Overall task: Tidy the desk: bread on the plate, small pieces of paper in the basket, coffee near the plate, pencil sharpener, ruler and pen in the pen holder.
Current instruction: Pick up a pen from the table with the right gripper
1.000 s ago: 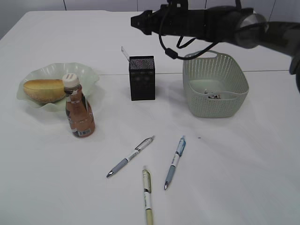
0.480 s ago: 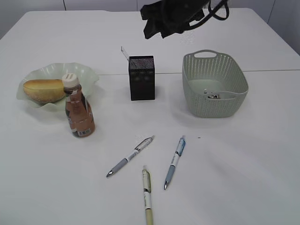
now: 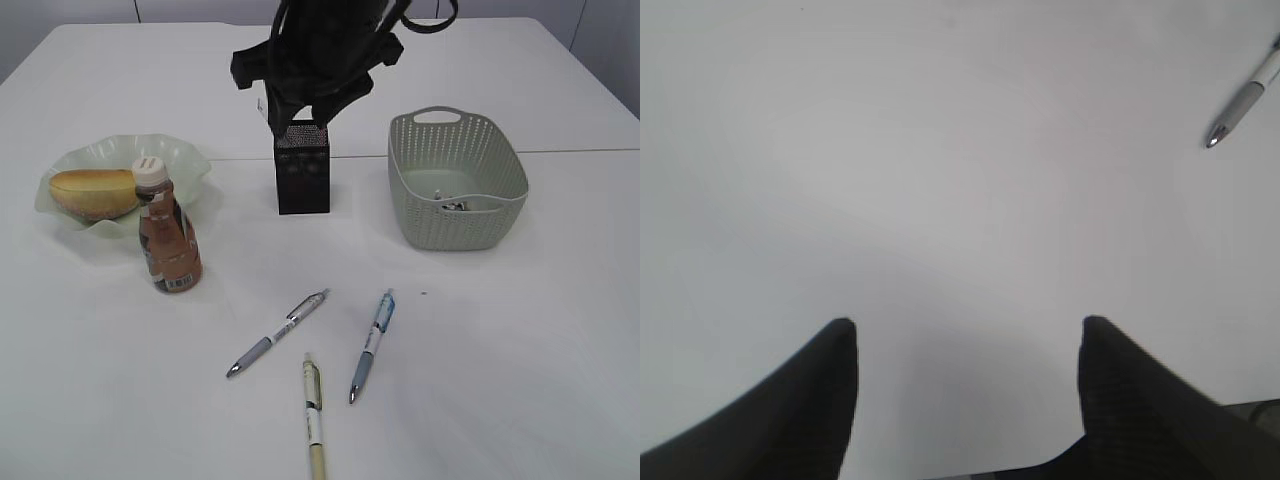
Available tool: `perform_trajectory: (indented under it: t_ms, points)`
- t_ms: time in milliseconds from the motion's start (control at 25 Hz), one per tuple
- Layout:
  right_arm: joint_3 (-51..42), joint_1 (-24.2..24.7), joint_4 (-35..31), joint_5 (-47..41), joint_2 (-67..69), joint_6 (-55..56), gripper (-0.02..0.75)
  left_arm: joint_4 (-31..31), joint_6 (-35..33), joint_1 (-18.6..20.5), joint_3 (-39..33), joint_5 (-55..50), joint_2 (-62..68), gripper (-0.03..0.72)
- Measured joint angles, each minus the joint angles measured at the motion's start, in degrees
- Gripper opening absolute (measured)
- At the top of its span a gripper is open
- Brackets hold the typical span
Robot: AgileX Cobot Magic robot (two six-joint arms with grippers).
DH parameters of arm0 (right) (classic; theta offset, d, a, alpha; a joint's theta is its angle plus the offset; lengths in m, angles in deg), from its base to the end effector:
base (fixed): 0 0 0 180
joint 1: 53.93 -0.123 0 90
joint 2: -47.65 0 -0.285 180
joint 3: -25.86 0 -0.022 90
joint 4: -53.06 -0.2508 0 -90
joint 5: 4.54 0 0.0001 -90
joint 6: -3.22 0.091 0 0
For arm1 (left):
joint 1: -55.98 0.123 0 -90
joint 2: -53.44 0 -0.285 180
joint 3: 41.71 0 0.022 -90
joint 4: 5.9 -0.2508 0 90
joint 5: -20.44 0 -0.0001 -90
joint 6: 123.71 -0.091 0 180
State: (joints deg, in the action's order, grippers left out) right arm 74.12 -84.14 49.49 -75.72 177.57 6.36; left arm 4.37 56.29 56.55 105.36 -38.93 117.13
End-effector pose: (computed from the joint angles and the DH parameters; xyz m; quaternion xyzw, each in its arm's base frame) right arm 0.4028 0.2408 0.3189 -0.2246 0.9453 0.0971 0.2159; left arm 0.1626 -0.0124 0.2895 -0.0334 0.9740 -0.0838 0.2076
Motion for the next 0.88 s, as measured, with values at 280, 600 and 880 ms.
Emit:
perform_trajectory:
  t_ms: [280,600,880]
  points:
    - [-6.4,-0.7,-0.7,-0.1,-3.5,5.3,0.379,0.1,0.0,0.0,0.0,0.0,0.0,0.505]
    - [-20.9,-0.7,-0.7,-0.1,-5.6,11.4,0.381,2.3,0.0,0.0,0.0,-0.1,0.0,0.505]
    - [-30.0,-0.7,0.4,0.3,-5.6,18.3,0.381,2.5,0.0,0.0,0.0,0.0,0.0,0.505]
